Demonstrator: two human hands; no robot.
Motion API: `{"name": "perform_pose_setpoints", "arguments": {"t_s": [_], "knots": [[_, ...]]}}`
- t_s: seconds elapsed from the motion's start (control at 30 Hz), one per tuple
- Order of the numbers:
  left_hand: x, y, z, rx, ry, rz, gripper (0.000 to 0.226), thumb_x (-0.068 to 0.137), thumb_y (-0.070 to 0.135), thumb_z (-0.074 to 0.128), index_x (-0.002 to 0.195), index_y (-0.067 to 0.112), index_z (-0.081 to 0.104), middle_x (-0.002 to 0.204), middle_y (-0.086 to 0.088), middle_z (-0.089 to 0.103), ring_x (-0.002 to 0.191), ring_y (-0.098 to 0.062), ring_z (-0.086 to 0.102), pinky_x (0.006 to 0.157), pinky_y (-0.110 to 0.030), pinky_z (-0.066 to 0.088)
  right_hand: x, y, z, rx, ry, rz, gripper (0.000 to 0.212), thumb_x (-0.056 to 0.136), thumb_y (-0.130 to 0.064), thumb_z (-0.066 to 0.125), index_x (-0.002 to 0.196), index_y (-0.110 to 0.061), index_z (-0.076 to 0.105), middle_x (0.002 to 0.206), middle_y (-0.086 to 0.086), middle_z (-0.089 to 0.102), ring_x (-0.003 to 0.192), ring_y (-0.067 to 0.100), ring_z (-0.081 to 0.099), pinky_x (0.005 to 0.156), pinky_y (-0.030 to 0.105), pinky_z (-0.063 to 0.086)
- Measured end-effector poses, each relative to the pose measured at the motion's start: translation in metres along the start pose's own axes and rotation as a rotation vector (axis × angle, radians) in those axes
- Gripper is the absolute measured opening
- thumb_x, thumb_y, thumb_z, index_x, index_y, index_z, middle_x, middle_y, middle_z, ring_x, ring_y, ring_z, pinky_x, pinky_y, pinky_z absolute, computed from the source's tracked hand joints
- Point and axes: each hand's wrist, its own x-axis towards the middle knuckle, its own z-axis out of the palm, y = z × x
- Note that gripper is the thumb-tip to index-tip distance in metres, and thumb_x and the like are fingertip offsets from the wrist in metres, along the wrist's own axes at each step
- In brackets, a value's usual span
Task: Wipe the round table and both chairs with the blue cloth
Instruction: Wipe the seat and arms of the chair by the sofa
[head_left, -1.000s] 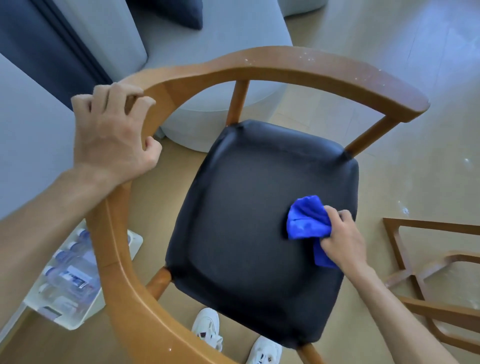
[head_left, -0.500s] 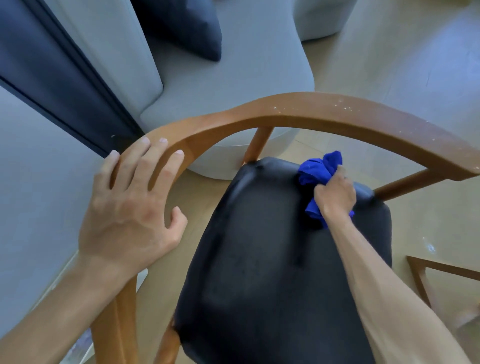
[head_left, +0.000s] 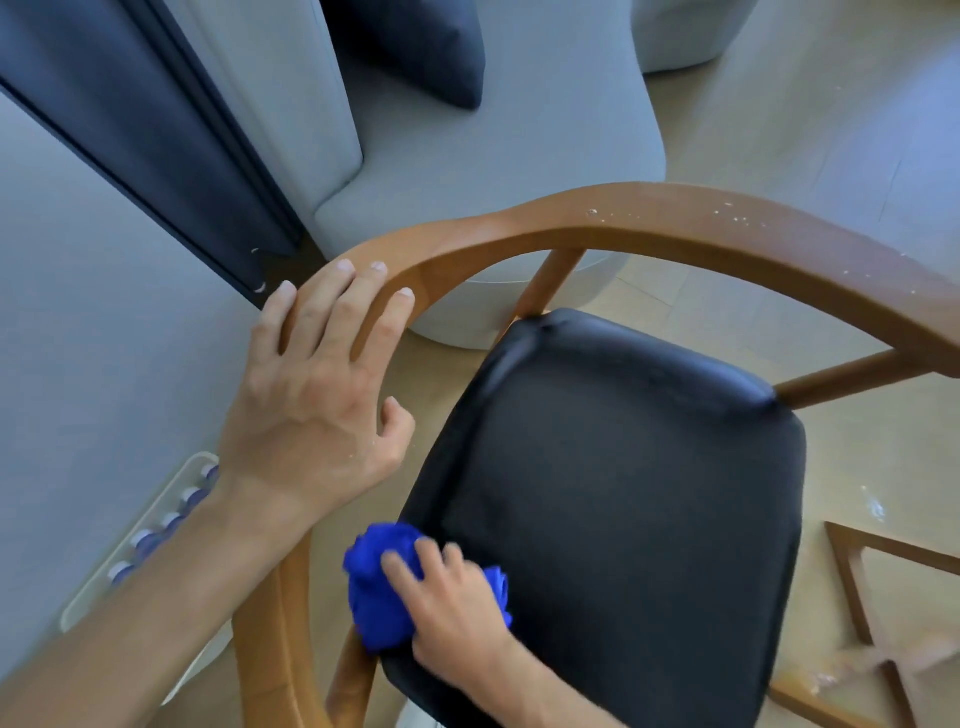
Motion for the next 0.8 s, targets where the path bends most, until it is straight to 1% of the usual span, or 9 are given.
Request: {"name": "perform_pose_setpoints", "arguments": {"t_s": [0.1,0.2,0.27,0.37,0.47,0.53,0.6,0.73,0.8], "knots": [[-0.001,0.000,0.000,-0.003,-0.009,0.003,0.068,0.076,0.030,0.048,0.141,0.009,0.042,0.149,-0.016,0.038,0.141,-0.034,0.033,0.114,-0.052,0.025,-0.014,0.004,0.004,-0.102,-0.121,-0.199,0.057,0.050,-0.042,0.069,0.105,-0.036,0.057,0.084,-0.007,0.058,0.058,0.012,0.050,0.043,0.021,0.037],[-0.001,0.001,0.000,-0.001,-0.007,0.005,0.069,0.075,0.027,0.051,0.141,0.008,0.043,0.150,-0.016,0.038,0.141,-0.034,0.033,0.113,-0.053,0.026,0.018,0.032,-0.018,-0.168,-0.034,-0.240,0.052,0.056,-0.033,0.075,0.104,-0.032,0.056,0.081,-0.005,0.055,0.059,0.014,0.049,0.046,0.024,0.034],[-0.001,0.001,0.001,-0.008,-0.001,0.001,0.069,0.075,0.025,0.051,0.141,0.007,0.043,0.150,-0.016,0.038,0.140,-0.034,0.034,0.114,-0.053,0.026,0.053,0.057,-0.039,-0.172,0.091,-0.128,0.046,0.065,-0.022,0.071,0.108,-0.024,0.054,0.089,0.003,0.054,0.068,0.021,0.052,0.051,0.030,0.034],[0.000,0.001,0.002,-0.014,0.002,0.006,0.069,0.076,0.026,0.050,0.142,0.008,0.042,0.150,-0.016,0.038,0.141,-0.034,0.033,0.114,-0.053,0.026,0.102,0.106,-0.079,-0.195,0.263,0.143,0.039,0.081,-0.010,0.053,0.119,-0.019,0.046,0.110,0.011,0.049,0.090,0.032,0.053,0.061,0.036,0.037],[0.001,0.001,0.002,-0.022,-0.005,-0.004,0.071,0.074,0.025,0.054,0.142,0.010,0.043,0.150,-0.015,0.039,0.141,-0.034,0.033,0.113,-0.055,0.026,0.120,0.165,-0.112,-0.250,0.414,0.402,0.040,0.085,-0.007,0.048,0.124,-0.017,0.046,0.114,0.013,0.051,0.094,0.033,0.052,0.068,0.037,0.044],[0.000,0.001,0.002,-0.024,-0.010,-0.010,0.071,0.074,0.026,0.055,0.143,0.010,0.043,0.150,-0.015,0.039,0.141,-0.034,0.033,0.113,-0.055,0.026,0.114,0.190,-0.118,-0.140,0.466,0.555,0.047,0.083,-0.004,0.049,0.128,-0.016,0.046,0.114,0.013,0.052,0.094,0.033,0.052,0.071,0.038,0.043],[0.001,0.000,0.002,-0.024,-0.004,-0.007,0.072,0.074,0.025,0.056,0.143,0.011,0.042,0.149,-0.016,0.039,0.140,-0.034,0.033,0.113,-0.055,0.026,0.104,0.185,-0.110,-0.057,0.470,0.574,0.053,0.080,-0.004,0.052,0.130,-0.017,0.045,0.115,0.013,0.052,0.092,0.034,0.052,0.070,0.039,0.043],[0.000,-0.001,0.001,-0.005,-0.001,0.002,0.074,0.073,0.023,0.056,0.143,0.010,0.040,0.149,-0.017,0.039,0.140,-0.035,0.033,0.113,-0.055,0.026,0.068,0.132,-0.071,0.047,0.387,0.498,0.061,0.075,-0.006,0.054,0.133,-0.019,0.045,0.115,0.008,0.050,0.089,0.030,0.052,0.068,0.036,0.043],[0.001,-0.001,0.001,-0.007,-0.003,0.000,0.074,0.073,0.023,0.055,0.143,0.011,0.039,0.149,-0.016,0.038,0.140,-0.034,0.033,0.114,-0.054,0.025,0.035,0.100,-0.049,0.102,0.330,0.417,0.063,0.067,-0.003,0.059,0.127,-0.020,0.053,0.110,0.005,0.055,0.081,0.027,0.053,0.061,0.034,0.044]]}}
